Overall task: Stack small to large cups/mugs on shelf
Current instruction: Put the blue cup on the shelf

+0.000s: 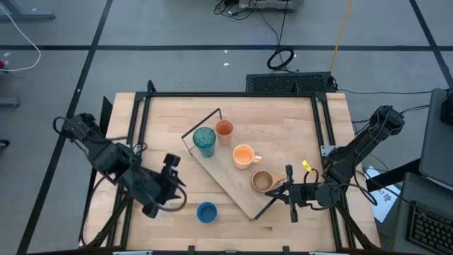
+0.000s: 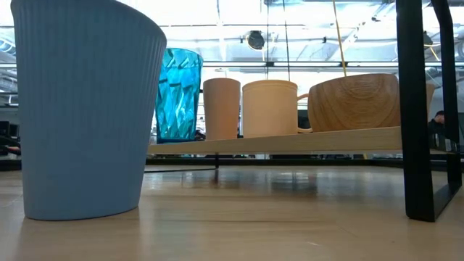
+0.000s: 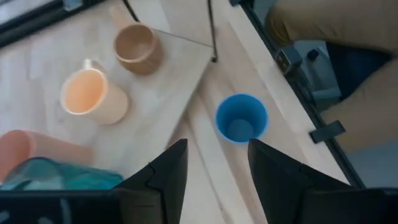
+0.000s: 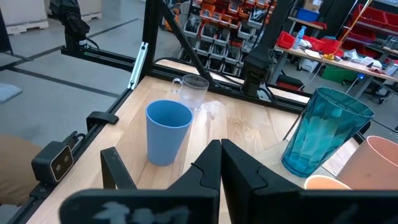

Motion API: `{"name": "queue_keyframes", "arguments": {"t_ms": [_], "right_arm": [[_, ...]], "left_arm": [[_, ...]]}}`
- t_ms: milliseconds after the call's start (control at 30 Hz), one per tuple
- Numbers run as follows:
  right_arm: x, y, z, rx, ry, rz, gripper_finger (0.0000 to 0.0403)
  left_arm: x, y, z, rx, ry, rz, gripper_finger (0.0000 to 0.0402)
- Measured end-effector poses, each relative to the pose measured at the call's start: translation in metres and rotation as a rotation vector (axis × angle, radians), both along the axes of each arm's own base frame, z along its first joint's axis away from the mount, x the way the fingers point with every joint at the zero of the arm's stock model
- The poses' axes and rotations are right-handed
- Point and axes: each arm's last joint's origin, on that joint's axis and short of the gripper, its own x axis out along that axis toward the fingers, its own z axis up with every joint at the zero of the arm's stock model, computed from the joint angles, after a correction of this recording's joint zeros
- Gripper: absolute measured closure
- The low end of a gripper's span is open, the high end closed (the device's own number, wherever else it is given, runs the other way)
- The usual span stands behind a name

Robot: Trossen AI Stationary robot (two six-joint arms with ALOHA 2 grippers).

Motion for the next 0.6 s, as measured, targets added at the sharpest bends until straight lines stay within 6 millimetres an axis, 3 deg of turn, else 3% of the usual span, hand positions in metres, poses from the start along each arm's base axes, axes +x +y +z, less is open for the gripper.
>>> {"name": "queue_keyframes", "arguments": {"t_ms": [200,467,600], "right_arm": [[0.0,0.0,0.0,0.003,-0.003,0.0,0.0403],[0.0,0.0,0.001,0.005,-0.005,0.0,0.0403],[0.0,0.0,0.001,0.004,-0.005,0.0,0.0403]], "left_arm": [[0.012,-0.014,-0.011,-0.002,0.098,-0.026,0.0232],[0.036,-0.023,0.022,0.06,0.141,-0.041,0.0232],[0.051,-0.027,0.028,0.065,0.2,-0.067,0.0232]]}}
